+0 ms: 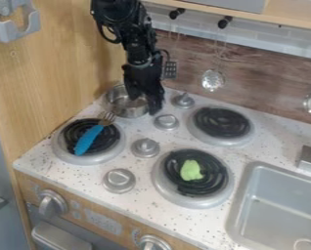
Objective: Put the silver pot on the upper left burner
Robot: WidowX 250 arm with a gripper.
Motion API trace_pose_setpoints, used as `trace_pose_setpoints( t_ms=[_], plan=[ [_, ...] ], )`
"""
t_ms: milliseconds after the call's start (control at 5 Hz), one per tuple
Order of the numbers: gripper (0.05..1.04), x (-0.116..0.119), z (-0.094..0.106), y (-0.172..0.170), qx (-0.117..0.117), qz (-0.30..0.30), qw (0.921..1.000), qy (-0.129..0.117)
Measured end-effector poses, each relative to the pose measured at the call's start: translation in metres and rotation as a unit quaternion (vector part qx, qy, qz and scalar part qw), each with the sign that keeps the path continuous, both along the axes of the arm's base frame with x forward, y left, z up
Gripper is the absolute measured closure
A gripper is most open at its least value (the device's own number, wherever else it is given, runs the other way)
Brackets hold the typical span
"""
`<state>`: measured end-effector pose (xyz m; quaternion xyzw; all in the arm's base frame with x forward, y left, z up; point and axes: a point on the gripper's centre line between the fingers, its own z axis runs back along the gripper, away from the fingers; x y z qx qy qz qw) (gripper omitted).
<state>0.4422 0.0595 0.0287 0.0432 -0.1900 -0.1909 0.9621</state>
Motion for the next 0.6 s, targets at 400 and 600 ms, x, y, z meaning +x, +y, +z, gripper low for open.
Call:
trace_pose_setpoints(
  t_ms=[400, 600],
  plan=[
    [0.085, -0.036, -0.002, -0.011, -0.039, 0.051, 0.9954, 0.072],
    [0.085, -0.048, -0.004, -0.014, -0.039, 0.085, 0.9893, 0.112]
  ],
)
